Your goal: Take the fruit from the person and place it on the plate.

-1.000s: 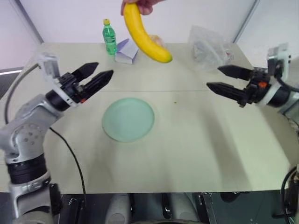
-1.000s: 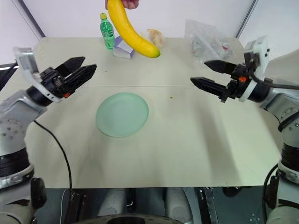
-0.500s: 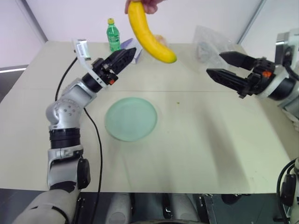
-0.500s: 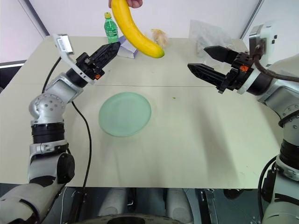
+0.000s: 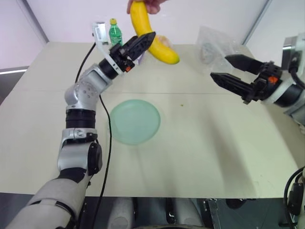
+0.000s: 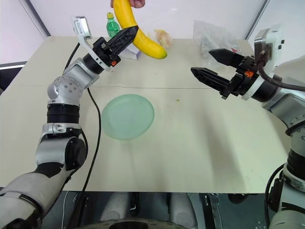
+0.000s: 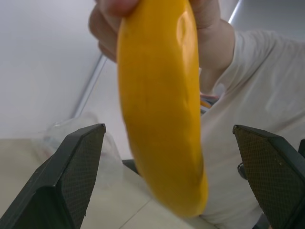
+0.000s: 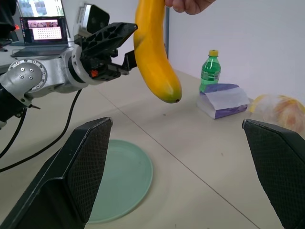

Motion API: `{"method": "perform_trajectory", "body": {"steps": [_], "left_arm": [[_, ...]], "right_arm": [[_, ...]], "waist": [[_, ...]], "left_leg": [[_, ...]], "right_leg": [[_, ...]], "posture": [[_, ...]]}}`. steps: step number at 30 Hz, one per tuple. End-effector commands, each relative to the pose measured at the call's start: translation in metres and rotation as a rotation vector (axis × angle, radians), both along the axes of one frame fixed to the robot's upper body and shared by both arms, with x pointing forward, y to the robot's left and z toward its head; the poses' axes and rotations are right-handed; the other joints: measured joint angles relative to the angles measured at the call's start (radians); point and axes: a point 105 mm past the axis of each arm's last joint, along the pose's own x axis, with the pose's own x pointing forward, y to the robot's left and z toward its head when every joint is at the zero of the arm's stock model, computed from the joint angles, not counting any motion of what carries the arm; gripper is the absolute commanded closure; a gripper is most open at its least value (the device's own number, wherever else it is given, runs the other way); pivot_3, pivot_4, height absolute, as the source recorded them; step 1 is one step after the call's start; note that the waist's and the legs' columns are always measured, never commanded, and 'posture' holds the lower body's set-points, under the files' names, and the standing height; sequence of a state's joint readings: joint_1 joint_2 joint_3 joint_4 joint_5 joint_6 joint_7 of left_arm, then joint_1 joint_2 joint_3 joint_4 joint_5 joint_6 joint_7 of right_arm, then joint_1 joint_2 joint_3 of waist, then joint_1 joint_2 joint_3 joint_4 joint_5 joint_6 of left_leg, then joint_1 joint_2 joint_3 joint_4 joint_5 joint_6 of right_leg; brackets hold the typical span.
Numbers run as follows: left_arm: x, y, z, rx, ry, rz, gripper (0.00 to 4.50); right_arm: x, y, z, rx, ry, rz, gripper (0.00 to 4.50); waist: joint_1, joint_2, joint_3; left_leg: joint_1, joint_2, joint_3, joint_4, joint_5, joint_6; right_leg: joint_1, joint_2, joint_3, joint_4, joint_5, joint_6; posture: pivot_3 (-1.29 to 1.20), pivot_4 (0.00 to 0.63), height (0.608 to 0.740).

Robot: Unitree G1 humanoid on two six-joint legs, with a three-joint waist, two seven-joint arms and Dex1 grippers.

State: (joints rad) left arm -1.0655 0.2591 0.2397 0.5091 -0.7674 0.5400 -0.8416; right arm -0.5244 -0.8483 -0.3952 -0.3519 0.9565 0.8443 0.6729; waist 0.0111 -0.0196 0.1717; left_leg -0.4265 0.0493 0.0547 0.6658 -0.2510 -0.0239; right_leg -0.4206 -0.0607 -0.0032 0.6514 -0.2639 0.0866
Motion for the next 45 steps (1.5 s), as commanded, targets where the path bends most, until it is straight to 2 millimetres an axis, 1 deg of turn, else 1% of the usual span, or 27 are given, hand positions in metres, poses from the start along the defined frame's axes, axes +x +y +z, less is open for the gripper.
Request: {"method": "perform_trajectory", "body": {"steps": [1,2,4,7,9,10,17,20,22,24,27,31,34,37,39,42,45], "left_arm": [[-0.002,-0.009,0.014,0.013,-0.067,-0.019,0.02],[-0.002,-0.01,0.015,0.016,-0.072,-0.021,0.02],[-0.001,-0.013,0.016,0.02,-0.08,-0.024,0.55],[0.0,-0.013,0.016,0.022,-0.085,-0.026,1.88],[0.0,-0.013,0.016,0.025,-0.087,-0.025,2.95],[0.0,-0.012,0.015,0.026,-0.087,-0.024,3.21],[-0.001,-0.007,0.013,0.041,-0.085,-0.007,3.21],[-0.004,-0.003,0.007,0.073,-0.064,0.014,3.21],[-0.009,0.0,-0.001,0.122,-0.038,0.028,3.21],[-0.019,0.004,-0.016,0.191,-0.002,0.031,3.21],[-0.041,0.016,-0.057,0.346,0.083,0.033,3.21],[-0.057,0.028,-0.082,0.415,0.173,0.054,3.21],[-0.069,0.04,-0.115,0.491,0.29,0.105,3.21],[-0.083,0.041,-0.138,0.494,0.389,0.104,3.21],[-0.092,0.041,-0.155,0.463,0.475,0.107,3.21],[-0.1,0.041,-0.172,0.471,0.53,0.119,3.21],[-0.101,0.043,-0.183,0.472,0.56,0.13,3.21]], "right_arm": [[-0.008,-0.001,0.013,-0.004,-0.064,-0.007,0.0],[-0.008,-0.001,0.013,-0.005,-0.066,-0.009,0.0],[-0.008,-0.001,0.013,-0.004,-0.067,-0.012,0.0],[-0.007,-0.001,0.013,-0.007,-0.067,-0.017,0.0],[-0.007,-0.001,0.013,-0.008,-0.068,-0.019,0.0],[-0.007,-0.002,0.013,-0.008,-0.068,-0.02,0.0],[-0.005,0.0,0.013,-0.011,-0.067,-0.018,0.0],[-0.004,0.001,0.012,-0.014,-0.065,-0.015,0.0],[-0.004,0.003,0.01,-0.022,-0.057,-0.012,0.0],[-0.006,0.005,0.004,-0.037,-0.033,-0.001,0.0],[-0.016,0.018,-0.023,-0.088,0.056,0.054,0.0],[-0.022,0.027,-0.042,-0.107,0.113,0.079,0.0],[-0.024,0.037,-0.062,-0.155,0.154,0.094,0.0],[-0.025,0.043,-0.07,-0.164,0.163,0.102,0.0],[-0.025,0.044,-0.074,-0.176,0.166,0.097,0.0],[-0.026,0.043,-0.075,-0.173,0.163,0.094,0.0],[-0.026,0.043,-0.074,-0.17,0.16,0.09,0.0]], "waist": [[0.0,0.0,0.0],[0.0,0.0,0.0],[0.0,0.0,0.0],[-0.001,0.0,0.0],[-0.001,0.0,0.0],[-0.001,0.0,0.0],[0.0,0.0,0.0],[-0.001,0.0,0.0],[-0.007,0.0,0.0],[-0.011,0.0,0.0],[-0.02,0.0,0.0],[-0.019,0.0,0.0],[-0.02,0.0,0.0],[-0.022,0.0,0.0],[-0.021,0.0,0.0],[-0.018,0.0,-0.001],[-0.018,0.0,-0.001]], "left_leg": [[0.0,0.0,0.0,0.0,0.0,0.0],[0.0,0.0,0.0,0.0,0.0,0.0],[0.0,0.0,0.0,0.0,0.0,0.0],[0.0,0.0,0.0,0.0,0.0,0.0],[0.0,0.0,0.0,0.0,0.0,0.0],[0.0,0.0,0.0,0.0,0.0,0.0],[0.0,0.0,0.0,0.0,0.0,0.0],[0.0,0.0,0.0,0.0,0.0,0.0],[0.0,0.0,0.0,-0.001,0.0,0.0],[0.0,0.001,0.0,-0.001,0.0,0.0],[0.0,0.001,-0.001,-0.002,0.0,0.0],[0.0,0.001,-0.003,-0.002,0.0,0.0],[0.0,0.0,-0.003,-0.001,0.0,0.0],[0.002,0.0,-0.004,-0.001,0.0,0.0],[0.001,0.0,-0.004,-0.001,0.0,0.0],[0.001,0.0,-0.005,-0.001,0.0,0.0],[0.002,0.0,-0.004,-0.001,0.0,0.0]], "right_leg": [[0.0,0.0,0.0,0.0,0.0,0.0],[0.0,0.0,0.0,0.0,0.0,0.0],[0.0,0.0,0.0,0.0,0.0,0.0],[0.0,0.0,0.0,0.0,0.0,0.0],[0.0,0.0,0.0,0.0,0.0,0.0],[0.0,0.0,0.0,0.0,0.0,0.0],[0.0,0.0,0.0,0.0,0.0,0.0],[0.0,0.0,0.0,0.0,0.0,0.0],[0.0,0.0,0.0,0.0,0.0,0.0],[0.0,0.0,0.0,0.0,0.0,0.0],[0.0,0.0,0.0,0.0,0.0,0.0],[-0.001,0.0,0.0,0.001,0.0,0.0],[0.0,-0.001,0.0,0.001,0.0,0.0],[0.001,-0.001,0.0,0.001,0.0,0.0],[0.001,-0.001,0.0,0.001,0.0,0.0],[0.001,-0.001,0.0,0.0,0.0,0.0],[0.001,-0.001,0.0,0.0,0.0,0.0]], "posture": [[0.0,0.15,0.731],[0.0,0.15,0.731],[0.0,0.15,0.731],[0.0,0.15,0.731],[0.0,0.15,0.731],[0.0,0.15,0.731],[0.0,0.15,0.731],[0.0,0.15,0.731],[0.0,0.15,0.731],[0.0,0.15,0.731],[0.0,0.15,0.731],[0.0,0.15,0.731],[0.0,0.15,0.731],[0.0,0.15,0.731],[0.0,0.15,0.731],[0.0,0.15,0.731],[0.0,0.15,0.731]]}}
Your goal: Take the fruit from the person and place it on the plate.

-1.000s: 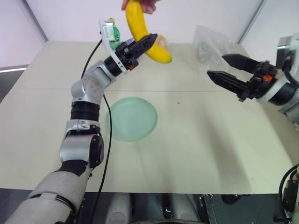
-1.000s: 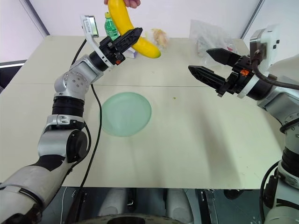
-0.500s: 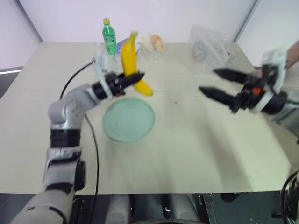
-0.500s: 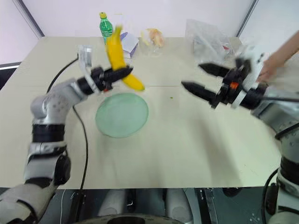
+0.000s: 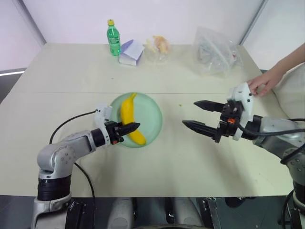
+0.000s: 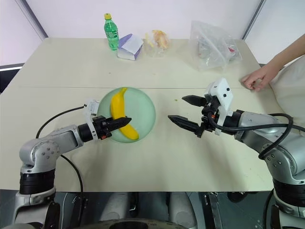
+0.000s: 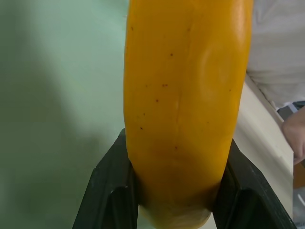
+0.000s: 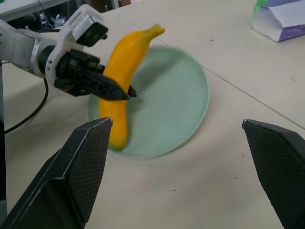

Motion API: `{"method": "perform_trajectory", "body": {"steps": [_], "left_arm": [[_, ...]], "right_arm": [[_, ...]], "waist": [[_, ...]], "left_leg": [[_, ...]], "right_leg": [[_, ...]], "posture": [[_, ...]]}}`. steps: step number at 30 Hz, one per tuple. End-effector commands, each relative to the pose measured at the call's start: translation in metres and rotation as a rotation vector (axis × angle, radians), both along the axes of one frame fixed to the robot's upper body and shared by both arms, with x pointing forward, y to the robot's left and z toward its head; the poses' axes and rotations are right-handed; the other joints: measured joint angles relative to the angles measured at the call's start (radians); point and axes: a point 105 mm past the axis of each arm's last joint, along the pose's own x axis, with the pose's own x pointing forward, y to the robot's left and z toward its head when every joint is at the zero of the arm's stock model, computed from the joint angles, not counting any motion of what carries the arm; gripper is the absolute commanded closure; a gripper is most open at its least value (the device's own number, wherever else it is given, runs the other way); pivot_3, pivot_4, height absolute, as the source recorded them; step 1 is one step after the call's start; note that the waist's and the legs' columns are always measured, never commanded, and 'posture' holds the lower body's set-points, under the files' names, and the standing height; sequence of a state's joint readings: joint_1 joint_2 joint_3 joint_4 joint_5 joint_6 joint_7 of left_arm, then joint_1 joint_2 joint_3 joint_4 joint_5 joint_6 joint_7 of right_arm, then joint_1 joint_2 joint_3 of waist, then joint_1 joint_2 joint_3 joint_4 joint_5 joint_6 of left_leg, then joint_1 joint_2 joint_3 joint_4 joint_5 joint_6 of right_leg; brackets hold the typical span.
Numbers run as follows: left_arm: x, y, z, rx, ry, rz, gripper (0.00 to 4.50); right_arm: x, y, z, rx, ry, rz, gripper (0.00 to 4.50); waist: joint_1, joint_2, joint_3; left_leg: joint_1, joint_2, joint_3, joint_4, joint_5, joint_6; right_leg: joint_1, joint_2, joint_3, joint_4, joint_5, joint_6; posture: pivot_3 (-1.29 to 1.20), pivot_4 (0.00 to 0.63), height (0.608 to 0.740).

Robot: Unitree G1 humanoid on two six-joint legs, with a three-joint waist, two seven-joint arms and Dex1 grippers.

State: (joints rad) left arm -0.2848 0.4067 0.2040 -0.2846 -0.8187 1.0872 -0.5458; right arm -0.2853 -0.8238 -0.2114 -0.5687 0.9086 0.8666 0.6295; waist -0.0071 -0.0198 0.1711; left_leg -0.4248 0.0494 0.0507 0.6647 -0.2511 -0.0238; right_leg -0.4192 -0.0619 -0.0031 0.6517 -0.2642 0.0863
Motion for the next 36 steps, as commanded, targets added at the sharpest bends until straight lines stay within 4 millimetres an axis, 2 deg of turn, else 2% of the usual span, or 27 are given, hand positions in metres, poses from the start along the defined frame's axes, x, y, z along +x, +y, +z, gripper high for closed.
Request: {"method": "perform_trajectory", "body": {"steps": [1,13,15,16,19,20,24,28,34,36], "left_arm": [[-0.002,0.0,-0.007,0.01,0.018,0.008,3.21],[0.027,0.017,0.008,-0.077,-0.006,0.108,3.21],[0.029,0.017,0.008,-0.08,-0.006,0.108,2.2],[0.029,0.016,0.009,-0.082,-0.007,0.106,1.9],[0.028,0.014,0.01,-0.093,-0.007,0.096,0.39],[0.028,0.013,0.01,-0.094,-0.006,0.094,0.06],[0.025,0.011,0.01,-0.093,-0.006,0.077,0.06],[0.02,0.011,0.019,-0.101,-0.021,0.052,0.06],[0.003,0.018,0.049,-0.091,-0.092,0.024,0.06],[-0.008,0.023,0.061,-0.032,-0.145,-0.001,0.06]], "right_arm": [[-0.003,0.001,0.011,0.006,-0.062,0.002,0.0],[0.0,0.004,0.014,0.011,-0.072,0.004,0.0],[0.0,0.005,0.014,0.013,-0.073,0.006,0.0],[0.001,0.006,0.015,0.014,-0.074,0.008,0.0],[0.001,0.006,0.015,0.014,-0.075,0.009,0.0],[0.001,0.006,0.015,0.014,-0.076,0.01,0.0],[0.001,0.006,0.016,0.014,-0.077,0.012,0.0],[0.002,0.006,0.016,0.012,-0.078,0.014,0.0],[0.003,0.006,0.016,0.011,-0.08,0.017,0.0],[0.004,0.006,0.016,0.012,-0.08,0.018,0.0]], "waist": [[0.0,0.0,0.0],[-0.001,0.0,0.0],[-0.002,0.0,0.0],[-0.002,0.0,0.0],[-0.002,0.0,0.0],[-0.002,0.0,0.0],[-0.002,0.0,0.0],[-0.002,0.0,0.0],[-0.003,0.0,0.0],[-0.004,0.0,0.0]], "left_leg": [[0.0,0.0,0.0,0.0,0.0,0.0],[0.0,0.0,0.001,0.0,0.0,0.0],[0.0,0.0,0.001,0.0,0.0,0.0],[0.0,0.0,0.001,0.0,0.0,0.0],[0.0,0.0,0.001,0.0,0.0,0.0],[0.0,0.0,0.001,0.0,0.0,0.0],[0.0,0.0,0.001,0.0,0.0,0.0],[0.0,0.0,0.001,0.0,0.0,0.0],[0.0,0.0,0.0,0.0,0.0,0.0],[0.0,0.0,0.0,0.0,0.0,0.0]], "right_leg": [[0.0,0.0,0.0,0.0,0.0,0.0],[0.0,0.0,0.0,0.0,0.0,0.0],[0.0,0.0,0.0,0.0,0.0,0.0],[0.0,0.0,0.0,0.0,0.0,0.0],[0.0,0.0,0.0,0.0,0.0,0.0],[0.0,0.0,0.0,0.0,0.0,0.0],[0.0,0.0,0.0,0.0,0.0,0.0],[0.0,0.0,0.0,0.0,0.0,0.0],[0.0,0.0,0.0,0.0,0.0,0.0],[0.0,0.0,0.0,0.0,0.0,0.0]], "posture": [[0.0,0.15,0.731],[0.0,0.15,0.731],[0.0,0.15,0.731],[0.0,0.15,0.731],[0.0,0.15,0.731],[0.0,0.15,0.731],[0.0,0.15,0.731],[0.0,0.15,0.731],[0.0,0.15,0.731],[0.0,0.15,0.731]]}}
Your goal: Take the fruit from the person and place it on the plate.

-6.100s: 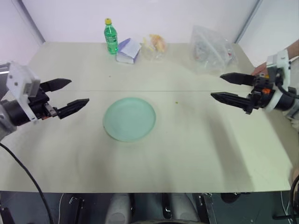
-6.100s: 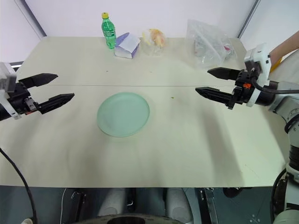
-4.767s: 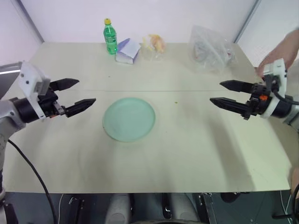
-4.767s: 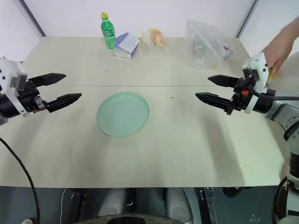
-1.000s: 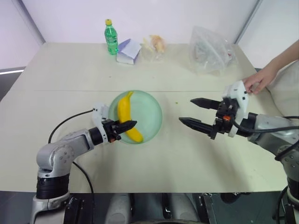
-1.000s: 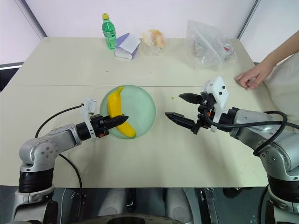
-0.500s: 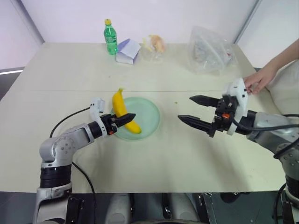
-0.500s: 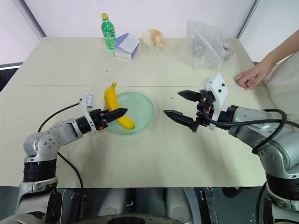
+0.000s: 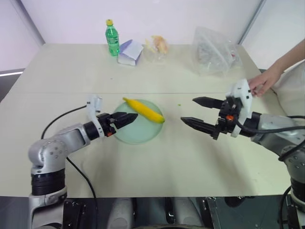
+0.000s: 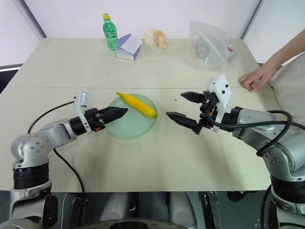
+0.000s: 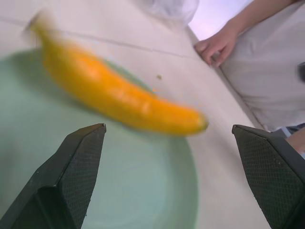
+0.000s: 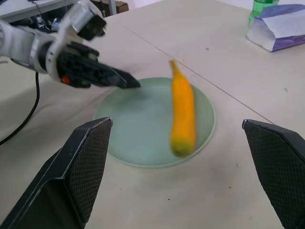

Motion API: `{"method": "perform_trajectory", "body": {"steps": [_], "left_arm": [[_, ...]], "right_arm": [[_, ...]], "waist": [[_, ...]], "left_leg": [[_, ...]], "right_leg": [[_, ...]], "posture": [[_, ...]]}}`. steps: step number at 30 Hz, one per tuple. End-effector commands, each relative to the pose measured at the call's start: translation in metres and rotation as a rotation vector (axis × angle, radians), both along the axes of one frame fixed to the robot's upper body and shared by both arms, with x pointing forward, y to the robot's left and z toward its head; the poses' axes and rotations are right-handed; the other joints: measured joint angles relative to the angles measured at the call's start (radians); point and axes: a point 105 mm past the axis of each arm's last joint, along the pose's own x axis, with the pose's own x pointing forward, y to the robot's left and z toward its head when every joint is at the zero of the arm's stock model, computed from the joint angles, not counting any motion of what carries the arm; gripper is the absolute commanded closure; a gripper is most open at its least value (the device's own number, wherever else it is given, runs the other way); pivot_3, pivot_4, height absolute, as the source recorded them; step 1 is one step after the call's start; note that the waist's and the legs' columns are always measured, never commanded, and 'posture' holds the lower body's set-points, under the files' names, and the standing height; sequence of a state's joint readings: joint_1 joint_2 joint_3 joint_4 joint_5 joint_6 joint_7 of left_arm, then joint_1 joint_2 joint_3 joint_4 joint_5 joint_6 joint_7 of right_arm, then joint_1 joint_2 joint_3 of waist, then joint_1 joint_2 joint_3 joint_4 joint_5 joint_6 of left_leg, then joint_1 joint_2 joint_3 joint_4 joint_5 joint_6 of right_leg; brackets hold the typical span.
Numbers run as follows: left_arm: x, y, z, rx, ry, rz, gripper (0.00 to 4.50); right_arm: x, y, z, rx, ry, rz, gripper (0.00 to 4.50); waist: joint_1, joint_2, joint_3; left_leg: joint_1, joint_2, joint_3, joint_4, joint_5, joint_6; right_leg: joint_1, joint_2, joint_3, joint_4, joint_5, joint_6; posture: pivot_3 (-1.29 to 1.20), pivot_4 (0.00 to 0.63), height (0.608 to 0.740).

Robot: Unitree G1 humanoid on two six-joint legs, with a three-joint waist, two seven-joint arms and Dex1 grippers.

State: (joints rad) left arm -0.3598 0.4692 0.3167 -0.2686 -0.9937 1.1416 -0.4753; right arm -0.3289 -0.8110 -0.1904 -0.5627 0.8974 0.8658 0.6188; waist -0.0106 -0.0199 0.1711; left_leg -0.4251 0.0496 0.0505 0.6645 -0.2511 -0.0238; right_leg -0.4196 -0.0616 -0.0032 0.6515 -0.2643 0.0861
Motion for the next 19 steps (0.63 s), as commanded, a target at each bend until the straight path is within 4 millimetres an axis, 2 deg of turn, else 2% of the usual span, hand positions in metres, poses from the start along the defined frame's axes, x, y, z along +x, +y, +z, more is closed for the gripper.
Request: {"method": "perform_trajectory", "body": {"steps": [1,5,9,13,19], "left_arm": [[-0.021,0.008,0.03,0.094,-0.131,-0.044,0.06],[-0.037,0.035,0.046,0.444,-0.327,-0.096,0.06],[-0.033,0.072,0.068,0.732,-0.485,-0.081,0.06],[-0.036,0.079,0.089,0.754,-0.546,-0.08,0.06],[-0.047,0.082,0.092,0.746,-0.556,-0.086,0.06]], "right_arm": [[0.0,0.0,0.01,0.011,-0.053,0.011,0.0],[0.004,-0.002,0.011,0.012,-0.054,0.013,0.0],[0.009,-0.007,0.014,0.029,-0.052,0.019,0.0],[0.014,-0.014,0.016,-0.006,-0.057,0.02,0.0],[0.02,-0.016,0.022,-0.015,-0.066,0.047,0.0]], "waist": [[0.0,0.0,0.0],[-0.003,0.0,0.0],[0.005,0.0,0.0],[0.009,0.0,0.0],[0.0,0.0,0.001]], "left_leg": [[0.0,0.0,0.0,0.0,0.0,0.0],[0.0,0.0,0.001,-0.002,0.0,0.0],[-0.001,0.0,0.005,-0.002,0.0,0.0],[-0.001,0.0,0.006,-0.002,0.0,0.0],[-0.002,0.001,0.006,-0.003,0.0,0.0]], "right_leg": [[0.0,0.0,0.0,0.0,0.0,0.0],[-0.002,0.001,0.001,0.0,-0.001,-0.001],[-0.003,0.0,0.0,-0.002,-0.003,-0.005],[-0.003,-0.002,0.0,-0.003,-0.003,-0.007],[-0.004,-0.001,0.001,-0.002,-0.003,-0.006]], "posture": [[0.0,0.15,0.731],[0.0,0.15,0.731],[0.0,0.15,0.731],[0.0,0.15,0.731],[0.0,0.15,0.731]]}}
